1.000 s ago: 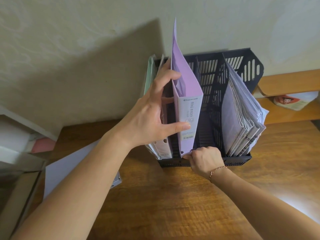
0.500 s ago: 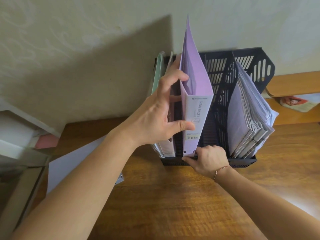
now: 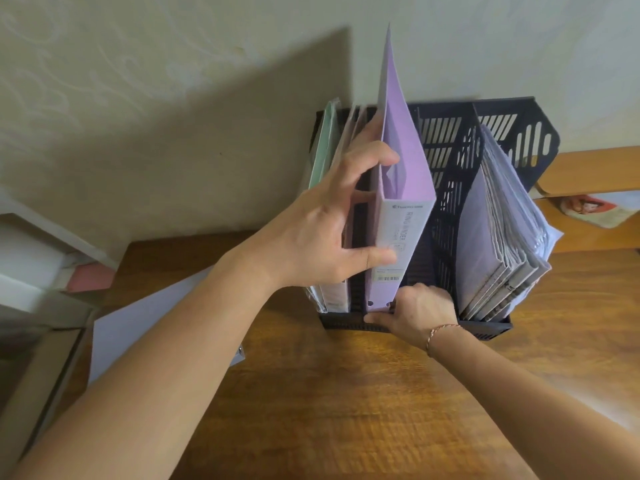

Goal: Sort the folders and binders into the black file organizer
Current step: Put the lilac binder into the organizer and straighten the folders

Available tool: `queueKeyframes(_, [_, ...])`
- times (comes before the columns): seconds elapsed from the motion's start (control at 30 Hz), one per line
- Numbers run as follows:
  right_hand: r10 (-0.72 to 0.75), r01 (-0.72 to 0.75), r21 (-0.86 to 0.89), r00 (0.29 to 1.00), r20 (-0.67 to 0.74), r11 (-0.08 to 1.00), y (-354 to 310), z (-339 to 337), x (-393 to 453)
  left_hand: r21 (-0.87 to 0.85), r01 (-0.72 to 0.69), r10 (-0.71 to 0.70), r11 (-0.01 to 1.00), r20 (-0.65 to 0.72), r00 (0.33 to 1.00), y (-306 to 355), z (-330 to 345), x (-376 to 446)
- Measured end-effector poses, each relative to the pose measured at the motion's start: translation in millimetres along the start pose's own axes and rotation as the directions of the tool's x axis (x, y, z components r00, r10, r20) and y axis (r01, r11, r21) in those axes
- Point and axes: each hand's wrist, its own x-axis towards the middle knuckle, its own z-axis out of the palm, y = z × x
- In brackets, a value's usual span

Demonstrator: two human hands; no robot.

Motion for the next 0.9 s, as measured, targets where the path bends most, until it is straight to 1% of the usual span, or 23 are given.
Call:
queueKeyframes(0.07, [-0.074, 0.074, -0.062, 0.997, 0.009, 0.995, -0.9, 3.5, -3.9, 0.034, 0.006, -0.005, 0.999, -0.028, 1.0, 1.6, -1.5, -1.9])
queueKeyframes(0.13, [-0.148, 0.148, -0.13, 0.989, 0.006, 0.98, -4.7, 16.4, -16.5, 0.103, 0.017, -0.014, 0.995, -0.031, 0.999, 3.6, -3.1, -3.9])
queueKeyframes(0.2, [-0.135, 0.144, -0.167, 0.989, 0.06, 0.975, -6.1, 21.6, -27.9, 0.191, 0.06, -0.056, 0.98, -0.026, 0.998, 8.3, -2.1, -4.9])
queueKeyframes(0.23, [-0.11, 0.13, -0.184, 0.988, 0.112, 0.974, -7.7, 16.6, -31.9, 0.237, 0.115, -0.105, 0.965, -0.056, 0.993, 11.3, -0.1, -4.9])
queueKeyframes(0.3, [-0.059, 0.111, -0.206, 0.968, 0.245, 0.972, -12.9, -2.1, -38.2, 0.313, 0.277, -0.219, 0.908, -0.208, 0.953, 18.7, 8.8, -4.4])
queueKeyframes(0.33, [-0.049, 0.108, -0.187, 0.954, 0.295, 0.976, -17.0, -19.8, -43.1, 0.334, 0.341, -0.246, 0.879, -0.297, 0.923, 22.7, 14.8, -4.9])
queueKeyframes(0.37, [-0.053, 0.1, -0.144, 0.953, 0.299, 0.985, -21.1, -43.3, -49.3, 0.334, 0.382, -0.254, 0.862, -0.367, 0.895, 26.5, 21.1, -6.2])
queueKeyframes(0.4, [-0.086, 0.1, -0.051, 0.97, 0.227, 0.994, -22.1, -73.8, -57.3, 0.315, 0.405, -0.261, 0.858, -0.411, 0.873, 29.0, 26.6, -8.2])
queueKeyframes(0.43, [-0.14, 0.136, 0.079, 0.989, 0.04, 0.988, -20.2, -111.2, -65.7, 0.278, 0.429, -0.282, 0.86, -0.441, 0.852, 30.8, 31.3, -10.0])
queueKeyframes(0.47, [-0.161, 0.201, 0.202, 0.967, -0.199, 0.959, -18.1, -153.6, -72.1, 0.232, 0.461, -0.317, 0.856, -0.468, 0.825, 30.6, 35.6, -11.9])
queueKeyframes(0.5, [-0.157, 0.292, 0.258, 0.884, -0.44, 0.921, -12.8, -194.3, -74.7, 0.184, 0.505, -0.365, 0.843, -0.493, 0.79, 30.3, 39.5, -14.2])
queueKeyframes(0.53, [-0.147, 0.375, 0.259, 0.774, -0.616, 0.89, -6.0, -230.8, -71.0, 0.152, 0.55, -0.414, 0.821, -0.505, 0.757, 30.8, 42.7, -16.7])
queueKeyframes(0.57, [-0.154, 0.417, 0.235, 0.711, -0.686, 0.878, 1.3, -264.0, -58.3, 0.149, 0.572, -0.432, 0.807, -0.512, 0.742, 32.4, 44.5, -17.7])
queueKeyframes(0.6, [-0.187, 0.409, 0.194, 0.723, -0.665, 0.891, 5.9, -289.2, -38.4, 0.174, 0.568, -0.42, 0.804, -0.509, 0.751, 33.5, 46.0, -18.8])
queueKeyframes(0.63, [-0.25, 0.36, 0.093, 0.789, -0.562, 0.928, 8.1, -306.0, -13.3, 0.203, 0.56, -0.409, 0.803, -0.495, 0.766, 34.8, 47.4, -20.4])
queueKeyframes(0.67, [-0.324, 0.322, -0.08, 0.841, -0.433, 0.943, 10.4, -317.5, 16.0, 0.217, 0.558, -0.408, 0.801, -0.484, 0.774, 37.0, 47.9, -20.1])
queueKeyframes(0.7, [-0.401, 0.342, -0.234, 0.87, -0.288, 0.91, 9.5, -324.3, 44.8, 0.209, 0.566, -0.424, 0.797, -0.473, 0.772, 39.1, 48.4, -19.4])
queueKeyframes(0.73, [-0.472, 0.402, -0.344, 0.868, -0.151, 0.849, 6.3, -326.5, 69.9, 0.204, 0.575, -0.439, 0.792, -0.463, 0.77, 40.0, 48.3, -18.9])
queueKeyframes(0.77, [-0.536, 0.473, -0.417, 0.843, -0.04, 0.776, 3.0, -324.9, 93.6, 0.212, 0.58, -0.443, 0.787, -0.459, 0.77, 40.6, 47.9, -18.0])
queueKeyframes(0.8, [-0.579, 0.532, -0.451, 0.814, 0.04, 0.716, 0.1, -319.4, 114.4, 0.225, 0.586, -0.447, 0.778, -0.458, 0.769, 40.7, 46.9, -17.9])
queueKeyframes(0.83, [-0.608, 0.575, -0.457, 0.789, 0.091, 0.679, -2.1, -311.9, 131.2, 0.23, 0.593, -0.452, 0.771, -0.458, 0.765, 40.4, 45.6, -18.0])
queueKeyframes(0.87, [-0.625, 0.597, -0.45, 0.774, 0.106, 0.664, -3.3, -303.4, 143.9, 0.235, 0.597, -0.454, 0.767, -0.459, 0.764, 40.2, 44.1, -17.9])
queueKeyframes(0.9, [-0.635, 0.603, -0.436, 0.767, 0.088, 0.668, -3.1, -294.3, 154.1, 0.237, 0.602, -0.46, 0.762, -0.457, 0.762, 40.0, 42.7, -18.2])
